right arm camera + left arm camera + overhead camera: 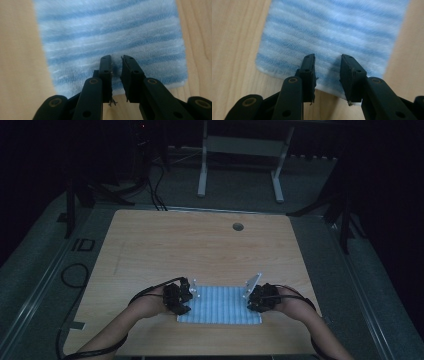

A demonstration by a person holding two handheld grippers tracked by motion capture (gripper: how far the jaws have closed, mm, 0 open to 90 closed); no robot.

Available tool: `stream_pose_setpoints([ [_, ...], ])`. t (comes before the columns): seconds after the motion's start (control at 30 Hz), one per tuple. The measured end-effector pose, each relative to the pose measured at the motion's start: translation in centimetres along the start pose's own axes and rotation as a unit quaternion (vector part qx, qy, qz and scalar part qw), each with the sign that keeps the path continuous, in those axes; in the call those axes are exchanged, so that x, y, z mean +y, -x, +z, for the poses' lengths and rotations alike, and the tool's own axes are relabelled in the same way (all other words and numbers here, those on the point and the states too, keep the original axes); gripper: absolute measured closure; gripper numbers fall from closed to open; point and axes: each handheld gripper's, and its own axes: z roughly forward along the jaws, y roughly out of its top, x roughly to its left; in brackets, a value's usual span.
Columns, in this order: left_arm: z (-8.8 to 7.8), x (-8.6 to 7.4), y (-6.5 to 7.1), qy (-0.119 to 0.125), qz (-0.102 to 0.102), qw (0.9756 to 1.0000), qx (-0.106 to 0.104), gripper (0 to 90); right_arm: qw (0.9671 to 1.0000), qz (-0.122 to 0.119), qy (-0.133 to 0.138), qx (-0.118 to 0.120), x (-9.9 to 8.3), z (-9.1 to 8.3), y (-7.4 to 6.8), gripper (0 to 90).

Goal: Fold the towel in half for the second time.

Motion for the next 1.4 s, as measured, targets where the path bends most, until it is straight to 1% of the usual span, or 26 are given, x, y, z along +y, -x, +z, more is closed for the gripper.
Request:
stream_pose_setpoints([
  [0.03, 0.1, 0.0, -0.3, 0.004, -0.005, 1.0000, -0.004, 65.2, 1.0000, 0.005, 0.002, 0.004, 0.0, 0.2, 0.3, 78.0],
  [0.07, 0.2, -0.1, -0.6, 0.007, -0.007, 1.0000, -0.002, 65.2, 0.9999, 0.009, 0.003, 0.008, 0.1, 0.4, 0.7, 78.0],
  [0.13, 0.2, 0.0, -1.2, 0.007, -0.017, 0.9998, 0.002, 65.2, 0.9999, 0.015, 0.008, 0.003, 0.2, 0.5, 1.5, 78.0],
  [0.2, 0.2, 0.0, -1.8, 0.007, -0.019, 0.9998, 0.002, 65.2, 0.9995, 0.026, 0.013, 0.013, 0.3, 0.7, 2.3, 78.0],
  [0.3, 0.3, 0.2, -2.8, 0.003, -0.023, 0.9997, 0.002, 65.2, 0.9991, 0.036, 0.018, 0.012, 0.5, 0.9, 3.5, 77.8],
  [0.37, 0.3, 0.4, -3.5, 0.000, -0.026, 0.9996, 0.008, 65.1, 0.9990, 0.039, 0.018, 0.011, 0.8, 1.0, 4.2, 77.8],
  [0.43, 0.4, 0.6, -4.2, -0.001, -0.033, 0.9994, 0.010, 65.1, 0.9988, 0.044, 0.020, 0.011, 1.0, 1.1, 4.9, 77.7],
  [0.47, 0.4, 0.6, -4.2, -0.001, -0.033, 0.9994, 0.010, 64.9, 0.9988, 0.044, 0.020, 0.011, 1.0, 1.1, 4.9, 77.7],
  [0.5, 0.5, 0.7, -4.8, -0.002, -0.038, 0.9992, 0.010, 64.9, 0.9986, 0.046, 0.021, 0.014, 1.1, 1.2, 5.2, 77.7],
  [0.53, 0.5, 0.8, -5.3, -0.004, -0.037, 0.9993, 0.008, 64.7, 0.9983, 0.052, 0.022, 0.017, 1.2, 1.2, 6.0, 77.6],
  [0.6, 0.5, 0.8, -5.4, -0.004, -0.037, 0.9993, 0.009, 64.4, 0.9981, 0.054, 0.022, 0.019, 1.3, 1.3, 6.3, 77.6],
  [0.63, 0.5, 0.9, -5.6, -0.005, -0.037, 0.9992, 0.011, 64.5, 0.9979, 0.057, 0.021, 0.022, 1.4, 1.3, 6.7, 77.6],
  [0.7, 0.6, 0.9, -6.1, -0.008, -0.039, 0.9992, 0.011, 64.4, 0.9979, 0.057, 0.019, 0.025, 1.6, 1.4, 7.1, 77.6],
  [0.8, 0.6, 0.9, -6.3, -0.007, -0.041, 0.9991, 0.010, 64.3, 0.9978, 0.058, 0.018, 0.026, 1.7, 1.4, 7.2, 77.6],
  [0.87, 0.7, 1.1, -6.7, -0.014, -0.041, 0.9991, 0.005, 64.2, 0.9977, 0.058, 0.005, 0.034, 2.2, 1.5, 7.7, 77.5],
  [1.0, 0.6, 1.2, -6.9, -0.019, -0.036, 0.9992, 0.004, 64.1, 0.9979, 0.053, -0.008, 0.035, 2.6, 1.5, 7.7, 77.1],
  [1.03, 0.6, 1.3, -6.9, -0.023, -0.036, 0.9991, 0.006, 62.6, 0.9982, 0.047, -0.012, 0.036, 2.9, 1.4, 7.7, 75.3],
  [1.1, 0.3, 1.4, -6.9, -0.019, -0.038, 0.9991, 0.007, 61.3, 0.9985, 0.042, -0.015, 0.032, 3.1, 1.0, 7.7, 73.7],
  [1.17, 0.1, 1.4, -6.9, -0.016, -0.039, 0.9991, 0.008, 59.3, 0.9985, 0.045, -0.008, 0.032, 3.1, 0.6, 7.7, 73.0],
  [1.2, -0.5, 1.3, -6.9, 0.000, -0.047, 0.9988, 0.013, 59.3, 0.9984, 0.046, -0.001, 0.032, 3.2, 0.4, 7.8, 72.1],
  [1.23, -0.7, 1.3, -6.8, 0.012, -0.057, 0.9982, 0.013, 52.6, 0.9985, 0.045, 0.017, 0.027, 3.2, -0.4, 7.7, 65.7],
  [1.27, -0.9, 1.2, -6.8, 0.025, -0.069, 0.9972, 0.011, 45.1, 0.9983, 0.046, 0.028, 0.023, 3.1, -0.7, 7.6, 60.8],
  [1.3, -1.0, 1.1, -6.9, 0.034, -0.080, 0.9962, 0.010, 40.8, 0.9977, 0.048, 0.042, 0.020, 3.0, -1.0, 7.5, 57.0],
  [1.33, -1.1, 1.0, -6.9, 0.047, -0.097, 0.9941, 0.004, 39.0, 0.9970, 0.053, 0.052, 0.021, 3.0, -1.1, 7.4, 53.4],
  [1.37, -1.1, 1.0, -6.9, 0.057, -0.110, 0.9922, 0.005, 33.5, 0.9961, 0.055, 0.066, 0.021, 2.8, -1.2, 7.3, 49.1],
  [1.4, -1.1, 0.9, -6.9, 0.063, -0.118, 0.9910, 0.002, 27.5, 0.9951, 0.059, 0.076, 0.020, 2.7, -1.2, 7.2, 44.5],
])
